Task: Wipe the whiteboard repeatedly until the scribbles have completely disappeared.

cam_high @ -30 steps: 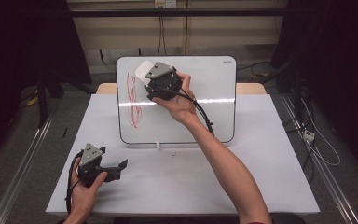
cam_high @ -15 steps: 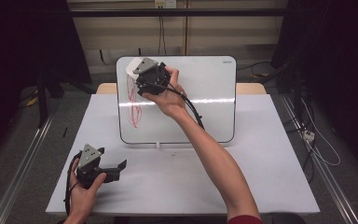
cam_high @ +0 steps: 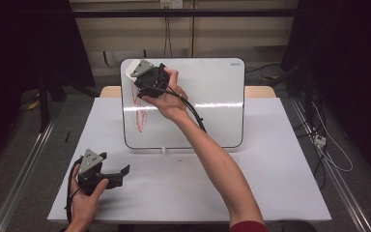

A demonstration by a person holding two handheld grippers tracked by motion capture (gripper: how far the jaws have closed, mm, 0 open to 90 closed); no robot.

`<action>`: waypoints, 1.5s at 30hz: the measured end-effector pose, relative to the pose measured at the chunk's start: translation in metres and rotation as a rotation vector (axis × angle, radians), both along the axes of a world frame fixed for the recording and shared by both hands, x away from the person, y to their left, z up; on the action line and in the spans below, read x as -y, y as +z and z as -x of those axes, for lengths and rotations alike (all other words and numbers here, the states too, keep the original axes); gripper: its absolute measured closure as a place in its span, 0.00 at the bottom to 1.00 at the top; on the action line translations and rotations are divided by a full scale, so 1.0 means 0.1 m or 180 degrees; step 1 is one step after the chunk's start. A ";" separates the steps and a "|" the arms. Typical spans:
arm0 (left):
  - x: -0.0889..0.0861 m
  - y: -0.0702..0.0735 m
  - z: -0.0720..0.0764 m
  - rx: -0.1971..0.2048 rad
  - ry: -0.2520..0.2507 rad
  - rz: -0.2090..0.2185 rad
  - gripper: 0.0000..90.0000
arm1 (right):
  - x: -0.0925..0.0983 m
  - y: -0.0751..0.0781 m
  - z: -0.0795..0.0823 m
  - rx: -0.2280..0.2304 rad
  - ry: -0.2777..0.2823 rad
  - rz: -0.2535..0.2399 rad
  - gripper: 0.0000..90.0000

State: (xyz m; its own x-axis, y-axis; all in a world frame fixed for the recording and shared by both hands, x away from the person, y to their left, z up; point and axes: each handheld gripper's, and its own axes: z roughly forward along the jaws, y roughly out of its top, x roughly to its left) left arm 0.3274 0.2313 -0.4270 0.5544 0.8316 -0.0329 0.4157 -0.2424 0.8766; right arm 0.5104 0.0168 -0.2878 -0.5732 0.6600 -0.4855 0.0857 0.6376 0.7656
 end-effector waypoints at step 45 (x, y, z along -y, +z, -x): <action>-0.01 0.00 -0.01 0.0000 -0.0006 0.0010 0.05 | -0.16 -0.21 0.04 0.0060 0.0008 0.0290 0.35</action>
State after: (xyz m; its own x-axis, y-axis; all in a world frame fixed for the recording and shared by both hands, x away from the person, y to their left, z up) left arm 0.3283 0.2326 -0.4268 0.5560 0.8304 -0.0354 0.4152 -0.2405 0.8774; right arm 0.5066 0.0328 -0.3090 -0.5650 0.6113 -0.5541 0.0702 0.7048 0.7059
